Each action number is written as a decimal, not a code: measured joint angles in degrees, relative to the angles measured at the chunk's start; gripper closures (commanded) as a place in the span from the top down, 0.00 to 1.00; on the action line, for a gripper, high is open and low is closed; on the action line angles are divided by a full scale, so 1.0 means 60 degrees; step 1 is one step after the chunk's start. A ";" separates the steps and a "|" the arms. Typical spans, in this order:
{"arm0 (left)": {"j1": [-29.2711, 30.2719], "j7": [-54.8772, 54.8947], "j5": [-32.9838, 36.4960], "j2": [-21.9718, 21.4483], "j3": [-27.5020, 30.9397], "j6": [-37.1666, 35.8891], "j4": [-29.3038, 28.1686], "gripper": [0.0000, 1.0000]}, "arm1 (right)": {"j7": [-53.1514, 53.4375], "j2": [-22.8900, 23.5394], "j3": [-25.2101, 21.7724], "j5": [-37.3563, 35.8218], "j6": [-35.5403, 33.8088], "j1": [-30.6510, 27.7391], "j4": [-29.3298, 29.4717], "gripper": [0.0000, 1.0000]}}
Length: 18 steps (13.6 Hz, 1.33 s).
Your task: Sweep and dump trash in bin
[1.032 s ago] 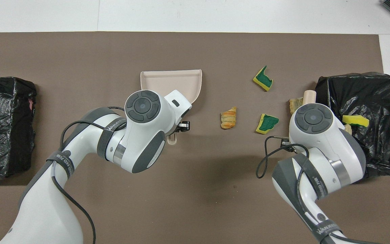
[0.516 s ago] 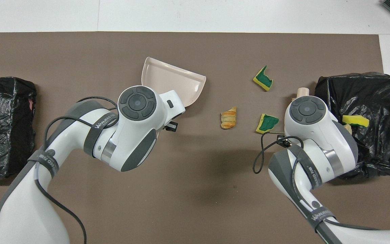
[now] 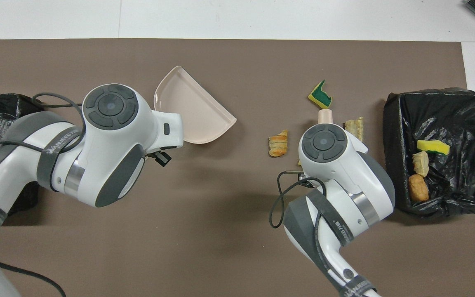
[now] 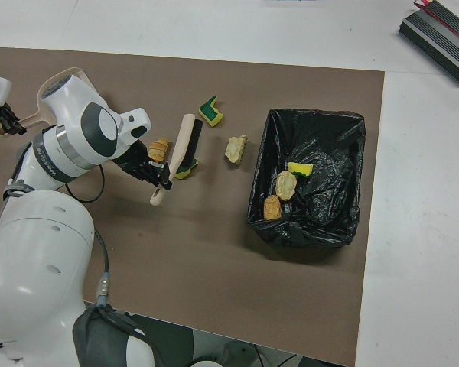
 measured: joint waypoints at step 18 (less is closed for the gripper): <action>0.1951 0.6370 -0.1017 -0.1193 -0.0022 -0.0324 -0.2041 0.00 | -0.1623 0.1117 -0.0028 -0.1539 0.0435 -0.1832 -0.0286 0.00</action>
